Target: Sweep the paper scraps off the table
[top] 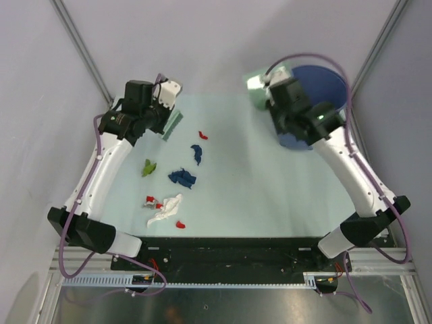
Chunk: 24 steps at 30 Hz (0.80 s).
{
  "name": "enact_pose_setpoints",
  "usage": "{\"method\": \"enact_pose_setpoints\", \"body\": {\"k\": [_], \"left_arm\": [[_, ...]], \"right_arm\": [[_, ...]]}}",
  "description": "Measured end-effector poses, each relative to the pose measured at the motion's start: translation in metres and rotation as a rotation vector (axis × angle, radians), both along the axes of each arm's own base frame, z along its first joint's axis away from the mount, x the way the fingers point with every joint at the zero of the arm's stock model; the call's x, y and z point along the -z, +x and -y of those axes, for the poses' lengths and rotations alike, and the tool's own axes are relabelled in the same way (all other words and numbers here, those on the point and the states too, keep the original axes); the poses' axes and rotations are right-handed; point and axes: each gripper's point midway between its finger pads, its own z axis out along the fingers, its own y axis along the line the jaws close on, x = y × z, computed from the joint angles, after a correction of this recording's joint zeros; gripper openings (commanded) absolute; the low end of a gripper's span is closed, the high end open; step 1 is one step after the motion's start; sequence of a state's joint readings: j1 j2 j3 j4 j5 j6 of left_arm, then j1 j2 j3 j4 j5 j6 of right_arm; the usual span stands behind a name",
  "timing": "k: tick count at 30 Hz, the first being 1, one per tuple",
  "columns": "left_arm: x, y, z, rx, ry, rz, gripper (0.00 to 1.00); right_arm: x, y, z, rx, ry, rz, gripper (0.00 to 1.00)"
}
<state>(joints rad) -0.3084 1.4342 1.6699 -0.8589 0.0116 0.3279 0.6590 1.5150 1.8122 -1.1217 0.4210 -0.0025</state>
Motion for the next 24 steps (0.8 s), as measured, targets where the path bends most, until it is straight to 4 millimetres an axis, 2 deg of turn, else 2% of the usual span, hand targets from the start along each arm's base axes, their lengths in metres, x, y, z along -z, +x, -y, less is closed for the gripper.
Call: {"method": "enact_pose_setpoints", "body": {"k": [2,4,5,6,7,9,11,14,19,24], "left_arm": [[0.013,-0.005,-0.003,0.001,0.015,-0.03,0.0],[0.026,-0.01,-0.005,0.004,0.032,-0.061,0.0],[0.031,-0.011,-0.006,0.004,0.036,-0.074,0.0],[0.038,-0.014,-0.007,0.005,0.043,-0.088,0.0],[0.041,-0.017,-0.008,0.006,0.048,-0.098,0.0],[0.048,-0.024,-0.01,0.007,0.056,-0.11,0.0],[0.052,-0.032,-0.013,0.009,0.061,-0.119,0.0],[0.049,-0.039,-0.015,0.014,0.063,-0.106,0.0],[0.043,-0.043,-0.017,0.023,0.068,-0.082,0.0],[0.043,-0.042,-0.017,0.028,0.073,-0.082,0.0]], "right_arm": [[-0.043,0.021,0.021,0.078,0.018,0.112,0.0],[-0.082,0.042,0.057,0.194,-0.001,0.235,0.0],[-0.091,0.048,0.073,0.239,-0.027,0.272,0.0],[-0.101,0.056,0.101,0.314,-0.087,0.318,0.0],[-0.106,0.06,0.117,0.356,-0.129,0.34,0.0],[-0.111,0.075,0.156,0.439,-0.273,0.39,0.0],[-0.11,0.088,0.186,0.481,-0.444,0.41,0.0],[-0.105,0.105,0.216,0.468,-0.713,0.404,0.0],[-0.097,0.121,0.242,0.344,-1.12,0.334,0.0],[-0.106,0.126,0.253,0.257,-1.324,0.306,0.0]]}}
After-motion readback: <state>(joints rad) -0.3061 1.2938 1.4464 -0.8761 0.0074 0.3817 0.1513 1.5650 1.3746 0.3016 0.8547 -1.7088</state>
